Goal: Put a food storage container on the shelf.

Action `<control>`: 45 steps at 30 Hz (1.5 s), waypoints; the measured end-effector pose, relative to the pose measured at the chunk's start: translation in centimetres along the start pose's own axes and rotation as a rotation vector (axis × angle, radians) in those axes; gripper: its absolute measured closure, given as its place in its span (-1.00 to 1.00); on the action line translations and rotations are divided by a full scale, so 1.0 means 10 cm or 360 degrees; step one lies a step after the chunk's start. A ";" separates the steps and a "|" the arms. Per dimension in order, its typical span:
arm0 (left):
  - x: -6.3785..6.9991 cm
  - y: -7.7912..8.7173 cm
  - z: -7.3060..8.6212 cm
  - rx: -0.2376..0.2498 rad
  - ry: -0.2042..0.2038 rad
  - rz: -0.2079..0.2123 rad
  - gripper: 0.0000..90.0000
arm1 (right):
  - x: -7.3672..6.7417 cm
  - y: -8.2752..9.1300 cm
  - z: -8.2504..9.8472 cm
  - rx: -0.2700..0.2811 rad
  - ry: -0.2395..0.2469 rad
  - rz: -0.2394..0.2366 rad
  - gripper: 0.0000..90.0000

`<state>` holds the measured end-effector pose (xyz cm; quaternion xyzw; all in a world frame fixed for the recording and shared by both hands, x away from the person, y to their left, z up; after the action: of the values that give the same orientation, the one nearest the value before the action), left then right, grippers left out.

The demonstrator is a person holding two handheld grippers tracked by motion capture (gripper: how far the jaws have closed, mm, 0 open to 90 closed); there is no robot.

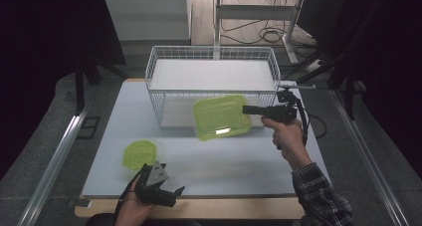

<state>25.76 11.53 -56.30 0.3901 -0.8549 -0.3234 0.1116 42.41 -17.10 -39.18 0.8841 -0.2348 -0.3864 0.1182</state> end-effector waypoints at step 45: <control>0.00 0.00 -0.01 0.0026 0.0011 0.0015 -0.91 | -0.05 -0.26 -0.97 0.0232 0.0010 0.0190 0.77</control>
<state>25.79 11.51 -56.20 0.3880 -0.8589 -0.3146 0.1130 50.15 -14.37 -33.36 0.8760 -0.3140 -0.3578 0.0772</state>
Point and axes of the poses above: each handheld gripper's, and its own axes: y roughly backward along the jaws, z roughly out of its underside, x roughly to its right, the point moved 6 cm from there along -y, roughly forward along the jaws, and after that the axes turned 2 degrees about -z, right-handed, at the moved point
